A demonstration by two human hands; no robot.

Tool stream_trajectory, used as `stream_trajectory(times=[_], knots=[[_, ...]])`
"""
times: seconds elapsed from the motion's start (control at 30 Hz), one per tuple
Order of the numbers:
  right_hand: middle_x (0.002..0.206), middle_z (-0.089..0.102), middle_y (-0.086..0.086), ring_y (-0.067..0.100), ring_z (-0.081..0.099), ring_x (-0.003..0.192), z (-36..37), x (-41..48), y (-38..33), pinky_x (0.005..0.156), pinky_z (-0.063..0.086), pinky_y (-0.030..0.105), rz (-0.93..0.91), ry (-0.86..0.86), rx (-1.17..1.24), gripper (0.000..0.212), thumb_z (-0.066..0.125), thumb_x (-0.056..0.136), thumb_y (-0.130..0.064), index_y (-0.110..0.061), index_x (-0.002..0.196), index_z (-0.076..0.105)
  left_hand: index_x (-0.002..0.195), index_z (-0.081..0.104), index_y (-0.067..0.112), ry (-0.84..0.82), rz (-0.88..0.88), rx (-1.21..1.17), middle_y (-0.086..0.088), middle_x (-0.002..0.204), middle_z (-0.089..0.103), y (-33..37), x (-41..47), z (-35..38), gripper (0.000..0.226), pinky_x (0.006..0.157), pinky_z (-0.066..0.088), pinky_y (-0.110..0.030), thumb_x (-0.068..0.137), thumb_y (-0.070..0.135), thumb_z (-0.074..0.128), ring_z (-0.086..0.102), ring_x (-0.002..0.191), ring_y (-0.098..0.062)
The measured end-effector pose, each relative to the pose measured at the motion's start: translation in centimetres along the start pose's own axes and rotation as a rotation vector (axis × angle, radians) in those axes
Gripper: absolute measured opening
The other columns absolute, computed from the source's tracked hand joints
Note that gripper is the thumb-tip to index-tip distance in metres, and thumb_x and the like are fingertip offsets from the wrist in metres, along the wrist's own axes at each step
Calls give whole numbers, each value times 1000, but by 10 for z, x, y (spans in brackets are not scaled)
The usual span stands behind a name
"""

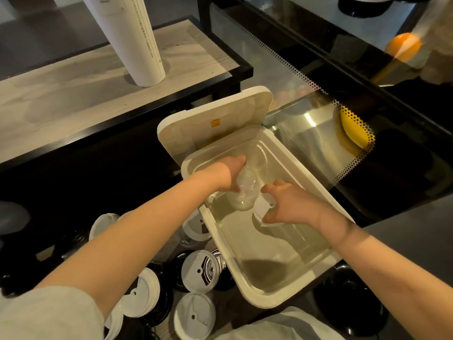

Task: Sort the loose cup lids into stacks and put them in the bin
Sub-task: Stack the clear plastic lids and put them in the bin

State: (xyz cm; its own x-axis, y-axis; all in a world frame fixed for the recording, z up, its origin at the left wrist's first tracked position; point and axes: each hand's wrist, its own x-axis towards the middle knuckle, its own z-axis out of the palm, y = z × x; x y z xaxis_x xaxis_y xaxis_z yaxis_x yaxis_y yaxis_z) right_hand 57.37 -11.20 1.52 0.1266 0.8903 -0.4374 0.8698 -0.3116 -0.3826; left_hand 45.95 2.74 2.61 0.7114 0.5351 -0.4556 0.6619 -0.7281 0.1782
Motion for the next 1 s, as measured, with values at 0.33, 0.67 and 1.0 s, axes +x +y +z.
stream_trajectory(times=[0.33, 0.67, 1.0], knots=[[122, 47, 1, 21, 48, 115, 1, -4, 5, 90, 43, 29, -19, 12, 10, 67, 71, 75, -40, -25, 134, 42, 137, 36, 14, 129, -27, -211, -11, 129, 52, -7, 9, -2, 74, 91, 46, -38, 75, 29, 76, 54, 110, -28], [123, 47, 2, 21, 48, 114, 4, -3, 3, 89, 40, 27, -27, 20, 13, 65, 70, 76, -39, -24, 133, 43, 140, 34, 15, 99, 34, -47, -12, 130, 53, -3, 8, 7, 73, 93, 46, -39, 79, 31, 71, 53, 115, -29], [116, 51, 2, 23, 50, 108, 9, 1, 8, 86, 44, 30, -44, 13, -73, 53, 67, 75, -40, -18, 120, 50, 133, 42, 14, 70, 101, 163, -12, 119, 60, 9, 28, 4, 61, 82, 47, -37, 81, 34, 68, 57, 108, -29]])
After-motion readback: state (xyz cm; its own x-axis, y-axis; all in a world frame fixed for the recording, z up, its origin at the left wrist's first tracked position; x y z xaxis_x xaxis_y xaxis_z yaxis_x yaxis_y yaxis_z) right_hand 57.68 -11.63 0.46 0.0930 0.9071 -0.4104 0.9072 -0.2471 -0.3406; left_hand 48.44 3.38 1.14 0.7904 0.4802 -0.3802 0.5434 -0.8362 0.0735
